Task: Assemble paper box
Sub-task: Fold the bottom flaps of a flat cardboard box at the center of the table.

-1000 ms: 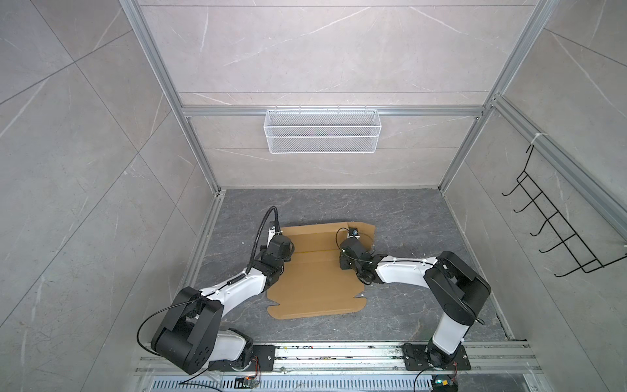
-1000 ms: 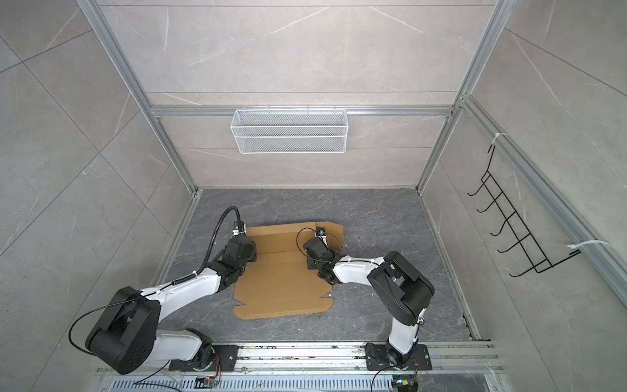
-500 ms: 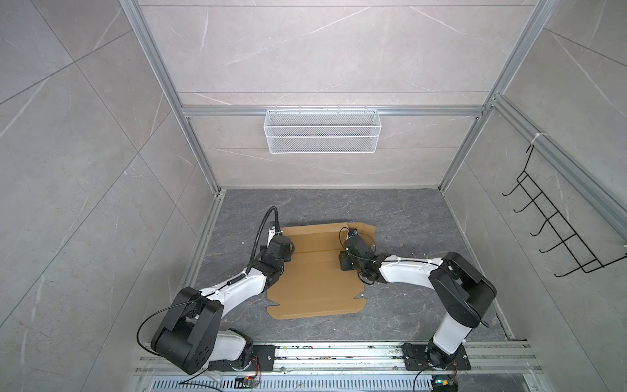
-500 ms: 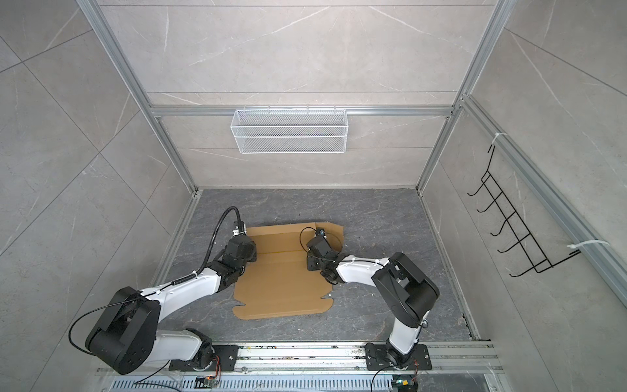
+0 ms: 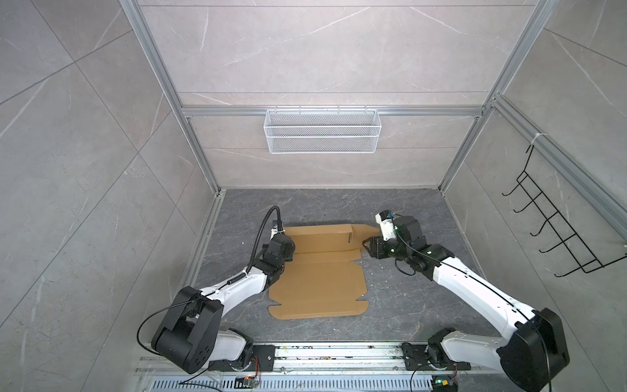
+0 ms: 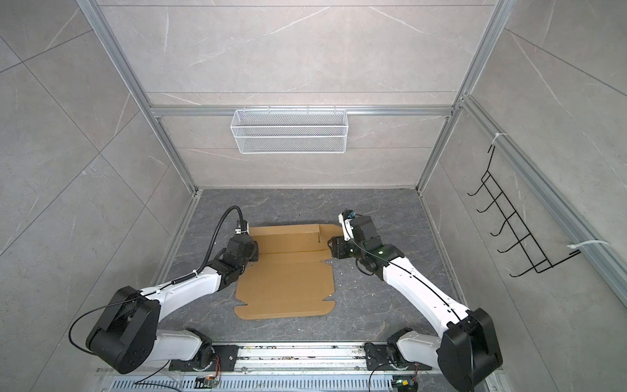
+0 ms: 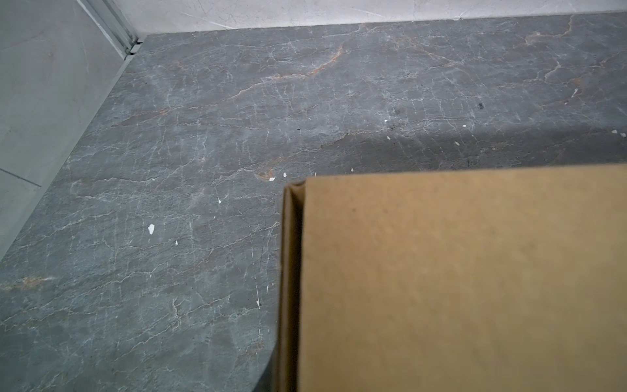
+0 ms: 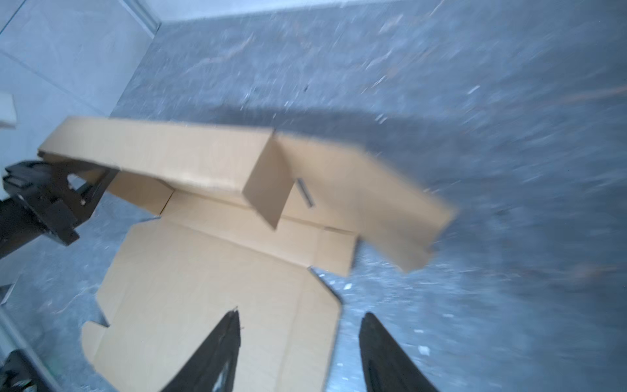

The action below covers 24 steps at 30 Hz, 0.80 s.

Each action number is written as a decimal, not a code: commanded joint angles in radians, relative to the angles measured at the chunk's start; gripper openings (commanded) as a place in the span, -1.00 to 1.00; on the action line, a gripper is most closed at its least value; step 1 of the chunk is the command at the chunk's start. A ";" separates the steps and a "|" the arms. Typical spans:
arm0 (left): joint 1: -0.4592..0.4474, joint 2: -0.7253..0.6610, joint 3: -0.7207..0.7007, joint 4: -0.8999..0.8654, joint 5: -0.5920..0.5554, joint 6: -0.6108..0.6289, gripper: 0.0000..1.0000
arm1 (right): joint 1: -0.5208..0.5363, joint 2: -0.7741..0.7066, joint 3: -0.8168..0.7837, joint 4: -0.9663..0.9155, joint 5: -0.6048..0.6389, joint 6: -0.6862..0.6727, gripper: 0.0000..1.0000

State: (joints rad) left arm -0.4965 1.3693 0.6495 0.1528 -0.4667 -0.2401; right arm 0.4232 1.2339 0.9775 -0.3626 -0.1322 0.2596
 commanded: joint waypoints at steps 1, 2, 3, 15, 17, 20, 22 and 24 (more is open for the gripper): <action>0.010 0.019 0.042 -0.055 0.056 0.065 -1.00 | -0.062 0.019 0.153 -0.199 0.102 -0.104 0.15; 0.015 0.025 0.049 -0.058 0.070 0.071 -1.00 | -0.068 0.046 0.190 -0.223 0.113 -0.142 0.16; 0.020 0.029 0.059 -0.065 0.084 0.076 -1.00 | -0.074 0.080 0.222 -0.242 0.116 -0.188 0.18; 0.044 0.059 0.125 -0.129 0.145 0.125 -0.99 | -0.103 0.311 0.441 -0.425 -0.174 -0.588 0.24; 0.044 0.060 0.125 -0.128 0.143 0.124 -1.00 | -0.103 0.338 0.468 -0.460 -0.165 -0.629 0.23; 0.044 0.064 0.122 -0.127 0.145 0.115 -1.00 | -0.104 0.381 0.511 -0.490 -0.143 -0.668 0.21; 0.043 0.062 0.118 -0.122 0.146 0.110 -1.00 | -0.104 0.409 0.537 -0.497 -0.138 -0.685 0.20; 0.043 0.061 0.114 -0.121 0.146 0.106 -1.00 | -0.101 0.439 0.565 -0.509 -0.139 -0.700 0.19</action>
State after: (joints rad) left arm -0.4538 1.4223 0.7498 0.0605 -0.3332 -0.1604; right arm 0.3202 1.6310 1.4982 -0.8104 -0.2623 -0.3759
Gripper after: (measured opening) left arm 0.097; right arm 0.595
